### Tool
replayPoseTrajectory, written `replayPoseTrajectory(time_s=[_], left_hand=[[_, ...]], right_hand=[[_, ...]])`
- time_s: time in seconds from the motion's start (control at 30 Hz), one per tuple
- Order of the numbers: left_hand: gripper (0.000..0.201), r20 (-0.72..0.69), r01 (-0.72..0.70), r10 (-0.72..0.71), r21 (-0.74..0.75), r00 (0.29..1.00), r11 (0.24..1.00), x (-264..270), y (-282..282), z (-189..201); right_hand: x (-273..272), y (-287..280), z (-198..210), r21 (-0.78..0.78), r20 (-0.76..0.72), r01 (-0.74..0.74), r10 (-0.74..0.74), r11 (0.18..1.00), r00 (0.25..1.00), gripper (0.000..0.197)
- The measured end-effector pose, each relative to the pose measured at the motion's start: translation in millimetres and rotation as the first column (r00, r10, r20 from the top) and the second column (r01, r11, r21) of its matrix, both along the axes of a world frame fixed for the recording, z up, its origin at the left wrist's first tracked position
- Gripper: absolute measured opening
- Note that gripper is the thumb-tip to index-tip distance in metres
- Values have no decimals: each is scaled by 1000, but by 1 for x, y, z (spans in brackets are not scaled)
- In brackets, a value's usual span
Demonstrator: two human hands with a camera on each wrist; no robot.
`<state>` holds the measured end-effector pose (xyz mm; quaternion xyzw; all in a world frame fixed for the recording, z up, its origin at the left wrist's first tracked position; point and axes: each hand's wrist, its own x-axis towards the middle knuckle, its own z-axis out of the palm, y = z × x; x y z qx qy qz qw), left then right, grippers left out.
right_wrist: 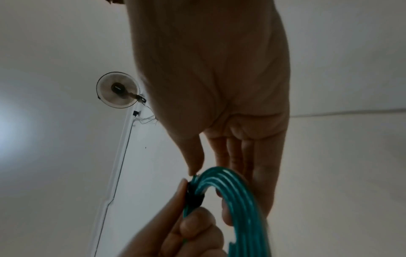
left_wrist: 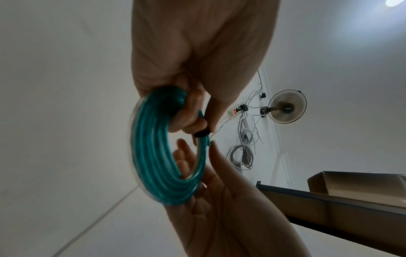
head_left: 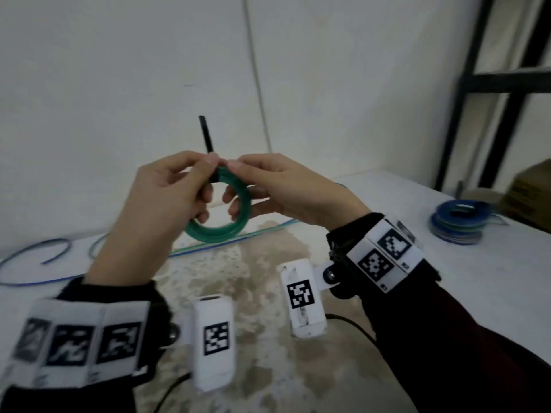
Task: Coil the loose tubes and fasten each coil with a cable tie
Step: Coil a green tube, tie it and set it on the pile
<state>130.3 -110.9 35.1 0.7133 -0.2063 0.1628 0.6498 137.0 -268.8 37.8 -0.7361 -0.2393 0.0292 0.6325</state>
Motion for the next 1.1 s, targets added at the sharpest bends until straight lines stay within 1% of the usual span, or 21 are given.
replayPoseTrajectory(time_s=[0.07, 0.1, 0.23, 0.33, 0.4, 0.47, 0.53, 0.6, 0.67, 0.77, 0.83, 0.87, 0.93, 1.03, 1.1], left_hand=[[18, 6, 45, -45, -33, 999, 998, -1, -10, -6], [17, 5, 60, -60, -50, 998, 997, -1, -16, -9], [19, -56, 145, -148, -57, 987, 988, -4, -57, -22], [28, -209, 203, -207, -41, 956, 978, 0, -89, -32], [34, -341, 224, -223, -39, 913, 974, 7, -109, -41], [32, -440, 247, -257, -80, 860, 966, 13, -130, -55], [27, -523, 282, -319, -153, 790, 947, 17, -151, -70], [25, -589, 300, -387, -245, 709, 922, 18, -172, -83], [22, -636, 295, -443, -332, 632, 896, 20, -190, -95], [20, -687, 229, -506, -458, 522, 859, 25, -207, -113], [20, -710, 178, -522, -503, 472, 846, 29, -211, -123], [21, -717, 157, -528, -519, 456, 840, 31, -212, -126], [22, -718, 136, -536, -537, 443, 832, 35, -211, -132], [23, -715, 120, -533, -544, 453, 831, 39, -208, -138], [23, -703, 101, -547, -570, 455, 816, 40, -206, -141]], right_hand=[[-13, -19, -3, 20, 6, 17, -17, 1000, 1000, 11], [-16, -27, -4, 26, 7, 35, -36, 999, 999, 8], [-34, -65, -11, -17, 8, 186, -186, 982, 983, 5], [-43, -96, -21, -59, 6, 298, -298, 953, 955, 4], [-49, -119, -29, -32, -30, 367, -368, 930, 929, 4], [-57, -148, -39, 2, -63, 459, -458, 888, 887, 4], [-66, -183, -50, 54, -109, 585, -578, 809, 809, 6], [-79, -223, -63, 114, -186, 718, -695, 687, 694, 10], [-93, -262, -77, 156, -265, 819, -775, 553, 574, 13], [-109, -308, -88, 113, -346, 915, -848, 387, 401, 12], [-111, -329, -92, 72, -400, 951, -865, 300, 303, 15], [-110, -337, -93, 40, -419, 961, -869, 274, 265, 17], [-105, -349, -96, -36, -432, 966, -876, 256, 216, 18], [-95, -360, -104, -150, -447, 950, -876, 273, 181, 12], [-90, -363, -113, -249, -433, 931, -891, 266, 139, 13]])
